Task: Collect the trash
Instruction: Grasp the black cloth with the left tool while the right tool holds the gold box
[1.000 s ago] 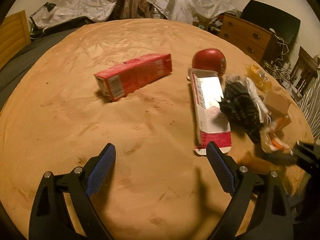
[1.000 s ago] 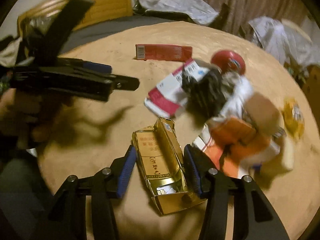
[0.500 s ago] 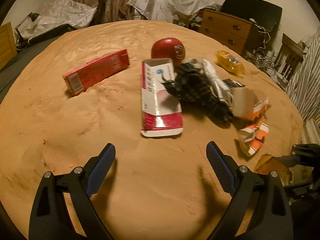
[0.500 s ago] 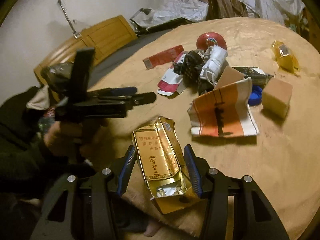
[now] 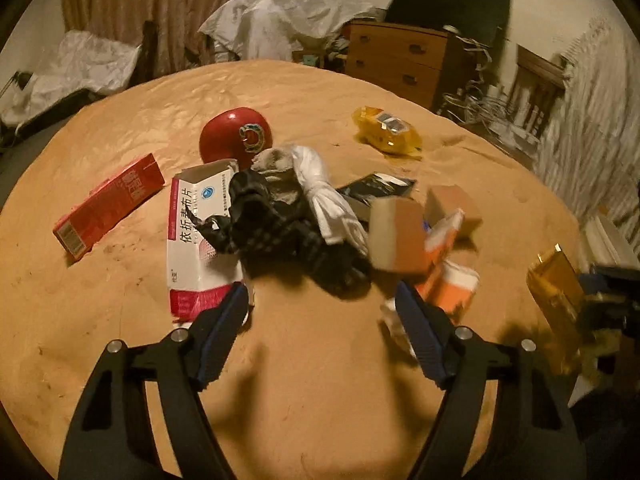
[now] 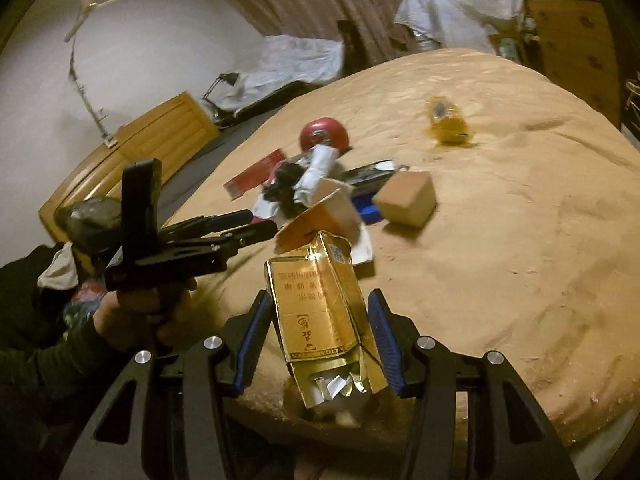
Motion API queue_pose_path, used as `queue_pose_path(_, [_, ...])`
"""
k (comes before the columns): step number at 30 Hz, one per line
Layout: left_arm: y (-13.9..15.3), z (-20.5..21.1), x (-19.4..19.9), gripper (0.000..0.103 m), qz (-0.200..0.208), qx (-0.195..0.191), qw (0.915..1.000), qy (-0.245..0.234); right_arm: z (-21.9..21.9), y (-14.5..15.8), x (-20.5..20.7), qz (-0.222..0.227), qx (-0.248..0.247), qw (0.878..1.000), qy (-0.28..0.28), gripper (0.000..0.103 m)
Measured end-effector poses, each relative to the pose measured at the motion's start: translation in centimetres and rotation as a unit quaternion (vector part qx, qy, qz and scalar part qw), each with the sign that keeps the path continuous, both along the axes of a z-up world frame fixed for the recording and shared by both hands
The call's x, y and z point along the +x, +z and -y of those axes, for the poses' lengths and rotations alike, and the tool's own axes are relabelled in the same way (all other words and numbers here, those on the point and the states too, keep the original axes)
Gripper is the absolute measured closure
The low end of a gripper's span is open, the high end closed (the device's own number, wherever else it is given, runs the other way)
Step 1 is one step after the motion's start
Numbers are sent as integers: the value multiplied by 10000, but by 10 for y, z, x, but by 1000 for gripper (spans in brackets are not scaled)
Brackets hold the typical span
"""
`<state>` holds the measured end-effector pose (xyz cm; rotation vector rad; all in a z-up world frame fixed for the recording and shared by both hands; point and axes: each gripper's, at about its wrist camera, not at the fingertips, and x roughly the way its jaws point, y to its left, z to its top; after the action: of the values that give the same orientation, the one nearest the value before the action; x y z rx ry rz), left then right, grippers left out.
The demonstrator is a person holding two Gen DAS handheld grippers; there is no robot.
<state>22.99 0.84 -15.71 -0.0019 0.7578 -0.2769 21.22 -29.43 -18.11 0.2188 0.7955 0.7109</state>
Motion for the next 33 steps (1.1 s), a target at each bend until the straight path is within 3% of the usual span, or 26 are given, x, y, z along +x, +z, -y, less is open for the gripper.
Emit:
queue_pose_path(4, [-6, -9, 7, 36, -113, -93, 9994, 316, -4, 0, 2, 43, -80, 9999, -50, 51])
queue_pose_path(10, [-8, -39, 29, 36, -288, -770, 9913, 1030, -15, 0, 12, 82, -31, 9999, -139, 51])
queue_pose_path(17, [-6, -34, 55, 36, -287, -664, 9896, 1246, -29, -1, 17, 136, -189, 9997, -114, 51])
queue_pose_path(18, [-6, -33, 58, 38, -293, -632, 9892, 1291, -31, -2, 17, 126, -185, 9997, -113, 51])
queue_pose_path(20, [-8, -32, 64, 59, -338, -620, 9886, 1330, -32, -4, 17, 103, -182, 9997, -136, 51])
queue_pose_path(22, [-4, -32, 62, 76, -267, -604, 9886, 1351, -33, -6, 17, 88, -189, 9996, -185, 52])
queue_pose_path(27, [24, -33, 31, 78, 267, -592, 9873, 1449, -37, 6, 11, 439, -416, 9967, -542, 53])
queue_pose_path(33, [79, -34, -28, 78, 1130, -475, 9813, 1485, -50, 32, -3, 1053, -688, 9893, -742, 53])
